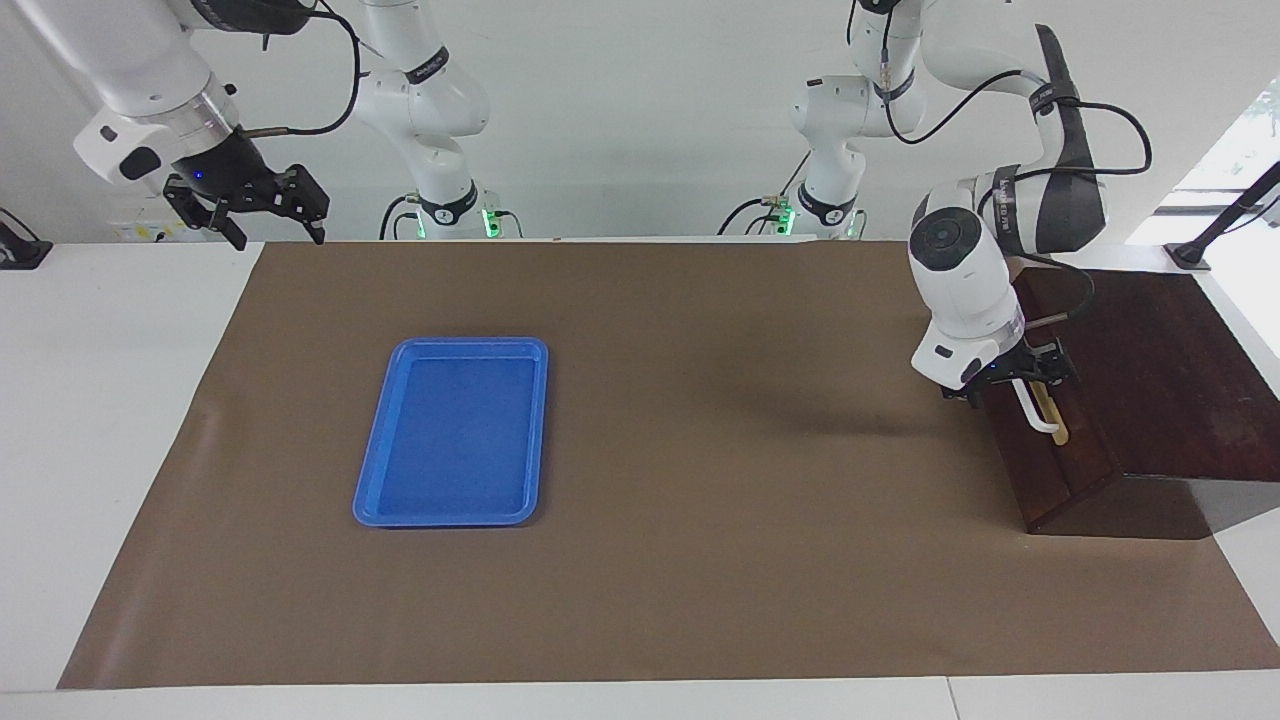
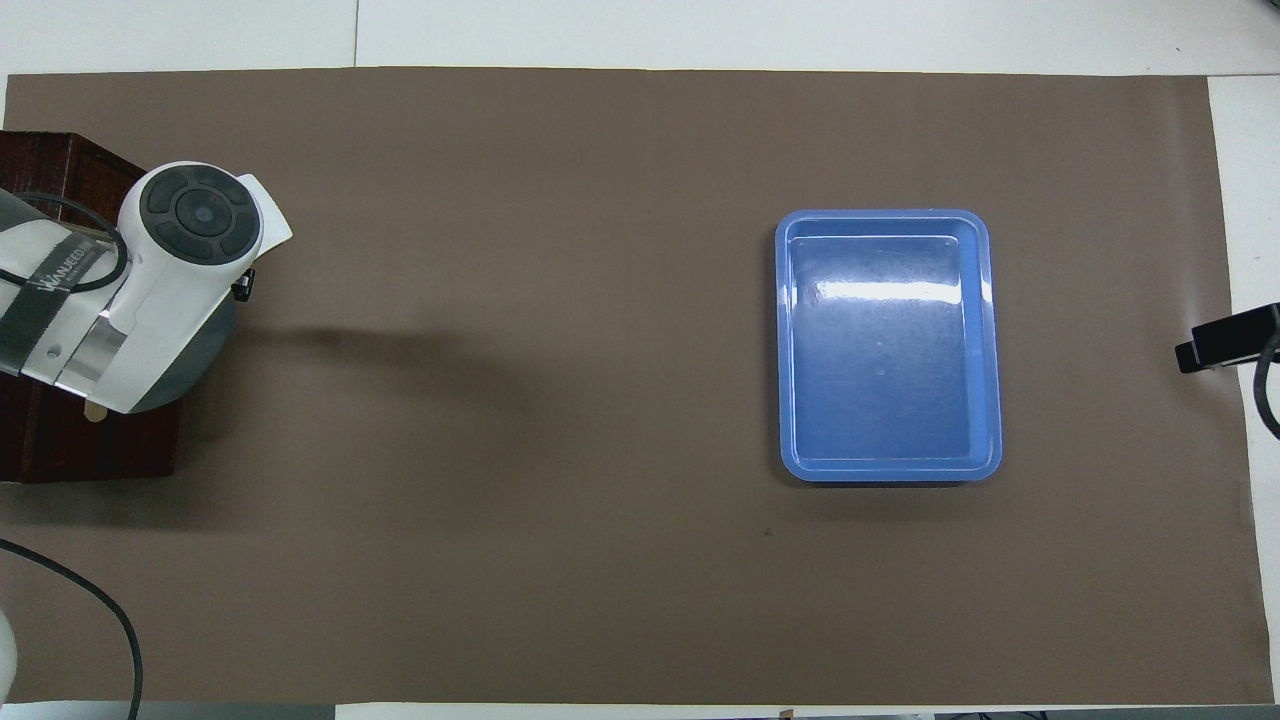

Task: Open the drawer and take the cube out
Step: 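Move the left gripper onto the white drawer handle and grasp it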

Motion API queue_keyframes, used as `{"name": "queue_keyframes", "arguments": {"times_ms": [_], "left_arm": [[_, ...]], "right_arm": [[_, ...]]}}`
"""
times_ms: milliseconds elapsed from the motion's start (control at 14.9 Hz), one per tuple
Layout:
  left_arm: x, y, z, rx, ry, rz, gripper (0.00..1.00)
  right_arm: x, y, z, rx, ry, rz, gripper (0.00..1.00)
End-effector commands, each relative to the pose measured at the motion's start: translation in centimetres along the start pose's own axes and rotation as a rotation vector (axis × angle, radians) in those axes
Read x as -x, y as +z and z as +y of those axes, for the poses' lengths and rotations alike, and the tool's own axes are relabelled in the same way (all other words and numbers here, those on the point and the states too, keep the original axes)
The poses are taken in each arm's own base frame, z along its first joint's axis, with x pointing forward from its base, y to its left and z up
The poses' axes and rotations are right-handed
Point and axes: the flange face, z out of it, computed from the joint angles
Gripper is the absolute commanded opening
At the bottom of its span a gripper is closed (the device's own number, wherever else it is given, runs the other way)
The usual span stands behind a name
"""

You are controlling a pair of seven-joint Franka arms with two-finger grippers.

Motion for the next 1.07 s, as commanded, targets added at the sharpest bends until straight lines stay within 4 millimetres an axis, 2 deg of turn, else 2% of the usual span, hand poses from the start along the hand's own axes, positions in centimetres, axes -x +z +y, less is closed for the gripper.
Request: {"name": "queue_keyframes", "arguments": {"times_ms": [0,335,804,1005], "left_arm": [[0.6,0.6,0.2,-0.012,-0.029,0.013,1.00],[1.1,1.6,0.9,-0.012,-0.044,-0.005,1.00],[1.0,2.5,0.2,-0.012,-0.051,-0.005,1.00],[0.9,2.1,0.5,-0.011,-0.048,0.003,1.00]], "right_arm": [[0.4,-0.1,0.2,-0.018,-0.011,0.002,1.00],[0.5,-0.2,0.3,-0.018,-0.010,0.002,1.00],[0.5,-0.2,0.2,-0.018,-0.011,0.000,1.00],[0.5,-0.2,0.2,-0.017,-0.011,0.000,1.00]]}}
